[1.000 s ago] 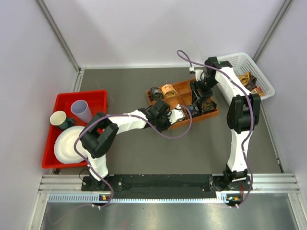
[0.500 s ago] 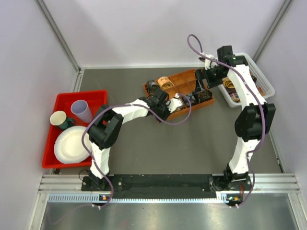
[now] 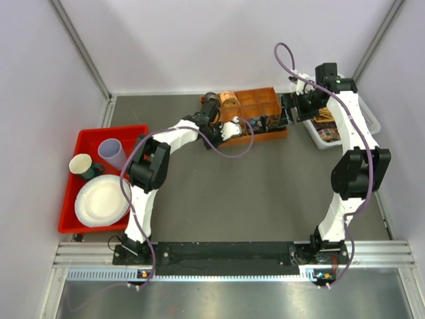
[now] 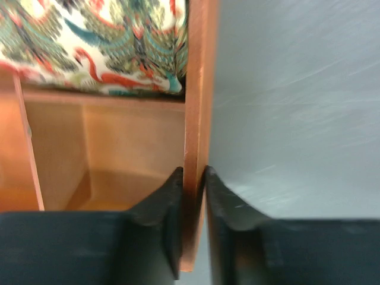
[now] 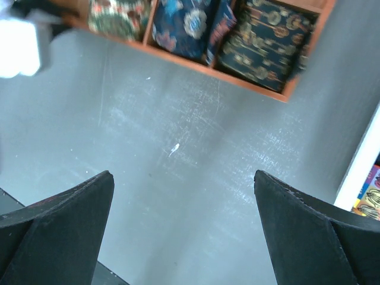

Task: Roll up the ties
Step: Move the storage box to the corner of the board, then reset both arms

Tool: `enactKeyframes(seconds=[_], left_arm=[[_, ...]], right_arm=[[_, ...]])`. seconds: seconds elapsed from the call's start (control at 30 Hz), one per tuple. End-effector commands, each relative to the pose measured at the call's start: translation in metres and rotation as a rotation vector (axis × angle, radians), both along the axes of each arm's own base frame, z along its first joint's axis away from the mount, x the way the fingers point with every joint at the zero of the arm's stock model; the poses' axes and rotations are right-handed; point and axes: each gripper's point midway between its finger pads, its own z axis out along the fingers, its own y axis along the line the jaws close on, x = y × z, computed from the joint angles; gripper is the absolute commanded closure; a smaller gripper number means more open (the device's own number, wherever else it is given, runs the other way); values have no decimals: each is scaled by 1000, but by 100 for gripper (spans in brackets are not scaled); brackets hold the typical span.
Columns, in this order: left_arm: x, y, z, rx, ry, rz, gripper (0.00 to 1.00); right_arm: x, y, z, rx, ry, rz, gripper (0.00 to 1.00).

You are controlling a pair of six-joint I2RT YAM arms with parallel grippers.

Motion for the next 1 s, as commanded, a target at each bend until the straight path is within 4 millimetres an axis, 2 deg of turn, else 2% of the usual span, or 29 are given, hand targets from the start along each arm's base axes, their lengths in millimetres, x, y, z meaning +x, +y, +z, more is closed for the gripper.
enactKeyframes(seconds=[0.0,0.07,0.1,0.13,0.17,0.2,0.23,0.3,0.33,0.4,0.43,0.5,0.53,0.57,0.63,0.67,0.7,0.73,0.77,0.8,0.83,0.87,0.93,0.97], left_arm=[[36,78,-27,236,-83,82,58],[46,73,-3,180,-128,132,41],[49,68,13,144,-144,149,1],[49,62,27,94,-147,160,1],[48,56,56,26,-165,195,1],[45,52,72,-19,-170,199,1],[41,46,108,-88,-205,200,1],[31,43,137,-168,-211,234,1],[24,43,168,-221,-250,243,1],[11,48,187,-279,-224,330,1],[2,53,209,-314,-239,359,1],[-16,65,213,-334,-170,452,1],[-27,72,227,-356,-177,477,1],[-37,81,218,-354,-138,535,1],[-51,100,213,-357,-122,613,1],[-68,113,205,-369,-106,672,1],[-72,127,201,-369,-112,728,1],[-84,137,208,-395,-126,760,1],[-98,146,184,-375,-73,808,1],[-105,158,176,-363,-72,853,1],[-116,166,178,-370,-85,877,1],[-130,173,155,-331,-51,899,1],[-144,189,151,-314,-81,938,1],[-155,194,136,-284,-57,951,1]], right_arm=[[-6,-4,42,15,-122,15,1],[-5,-9,51,12,-149,4,1],[-4,-10,55,15,-165,-5,1],[-5,-10,65,14,-196,-10,1],[-3,-23,69,13,-203,-70,1],[-1,-27,76,15,-230,-93,1],[-3,-34,86,17,-253,-113,1],[-8,-38,100,41,-284,-119,1],[-13,-45,110,51,-308,-137,1],[-21,-46,117,99,-312,-141,1],[-26,-47,118,114,-305,-145,1],[-39,-52,119,144,-285,-149,1],[-47,-52,117,155,-268,-135,1],[-61,-48,113,166,-248,-107,1],[-74,-50,104,157,-234,-110,1],[-82,-51,82,140,-205,-116,1],[-95,-50,83,123,-233,-116,1],[-103,-51,74,110,-228,-123,1],[-117,-52,43,94,-163,-128,1],[-129,-51,39,79,-176,-119,1],[-137,-52,28,67,-157,-119,1],[-149,-55,3,38,-108,-124,1],[-164,-56,-7,10,-114,-112,1],[-173,-58,-20,-10,-90,-111,1]])
